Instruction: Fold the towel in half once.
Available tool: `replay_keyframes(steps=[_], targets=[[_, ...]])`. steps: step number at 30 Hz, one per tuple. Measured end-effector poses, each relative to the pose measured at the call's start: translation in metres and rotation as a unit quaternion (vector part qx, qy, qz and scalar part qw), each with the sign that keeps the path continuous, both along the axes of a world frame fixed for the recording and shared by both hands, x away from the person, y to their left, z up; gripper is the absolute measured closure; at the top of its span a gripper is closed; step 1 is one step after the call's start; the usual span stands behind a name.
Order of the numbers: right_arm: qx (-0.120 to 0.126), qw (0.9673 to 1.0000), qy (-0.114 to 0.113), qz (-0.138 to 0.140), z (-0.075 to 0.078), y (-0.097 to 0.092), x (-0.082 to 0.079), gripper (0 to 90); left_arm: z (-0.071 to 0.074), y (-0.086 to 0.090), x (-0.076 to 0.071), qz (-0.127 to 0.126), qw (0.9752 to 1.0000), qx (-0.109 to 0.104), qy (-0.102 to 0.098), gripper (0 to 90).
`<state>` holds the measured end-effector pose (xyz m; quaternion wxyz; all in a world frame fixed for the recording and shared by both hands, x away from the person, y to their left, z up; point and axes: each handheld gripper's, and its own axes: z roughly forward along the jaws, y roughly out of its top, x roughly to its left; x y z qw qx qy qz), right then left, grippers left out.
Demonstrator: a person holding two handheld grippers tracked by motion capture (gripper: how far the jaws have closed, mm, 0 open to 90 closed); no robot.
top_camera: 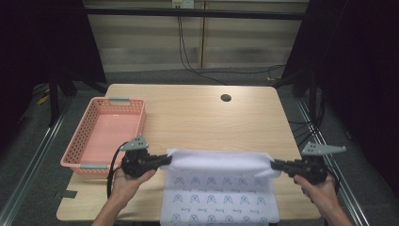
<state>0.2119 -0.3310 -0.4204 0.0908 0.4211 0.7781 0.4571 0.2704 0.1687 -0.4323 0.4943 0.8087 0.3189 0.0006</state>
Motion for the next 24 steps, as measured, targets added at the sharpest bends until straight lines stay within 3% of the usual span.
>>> replay_keyframes(steps=[1, 4, 6, 9, 10, 14, 16, 20, 23, 24], targets=[[0.005, 0.9999, 0.012, 0.005, -0.007, 0.001, -0.007, 86.7, -0.005, 0.001, -0.007, -0.011, 0.9999, 0.012, 0.004, 86.8], [-0.009, 0.9987, 0.048, 0.012, -0.029, 0.006, -0.024, 86.6, -0.021, 0.0, -0.026, -0.018, 0.999, 0.028, 0.028, 86.8], [-0.025, 0.9971, 0.07, 0.013, -0.042, 0.009, -0.031, 86.5, -0.031, -0.001, -0.033, -0.022, 0.9982, 0.045, 0.032, 86.7], [-0.035, 0.995, 0.092, 0.015, -0.056, 0.012, -0.035, 86.3, -0.046, -0.002, -0.032, -0.027, 0.9957, 0.057, 0.068, 86.6], [-0.051, 0.9942, 0.093, 0.017, -0.057, 0.014, -0.034, 86.3, -0.047, -0.005, -0.031, -0.033, 0.9948, 0.067, 0.069, 86.6], [-0.068, 0.9909, 0.113, 0.023, -0.064, 0.018, -0.028, 86.4, -0.056, -0.014, -0.026, -0.041, 0.9905, 0.102, 0.083, 86.5], [-0.077, 0.9891, 0.123, 0.026, -0.066, 0.02, -0.026, 86.3, -0.061, -0.017, -0.023, -0.044, 0.989, 0.108, 0.091, 86.5], [-0.078, 0.9896, 0.118, 0.027, -0.07, 0.02, -0.021, 86.5, -0.062, -0.017, -0.02, -0.046, 0.9893, 0.107, 0.088, 86.8], [-0.097, 0.9908, 0.093, 0.015, -0.07, 0.019, -0.017, 86.6, -0.06, -0.021, -0.014, -0.043, 0.9885, 0.125, 0.074, 86.9], [-0.095, 0.9911, 0.092, 0.015, -0.07, 0.02, -0.014, 86.6, -0.06, -0.024, -0.006, -0.031, 0.9888, 0.128, 0.07, 86.9]])
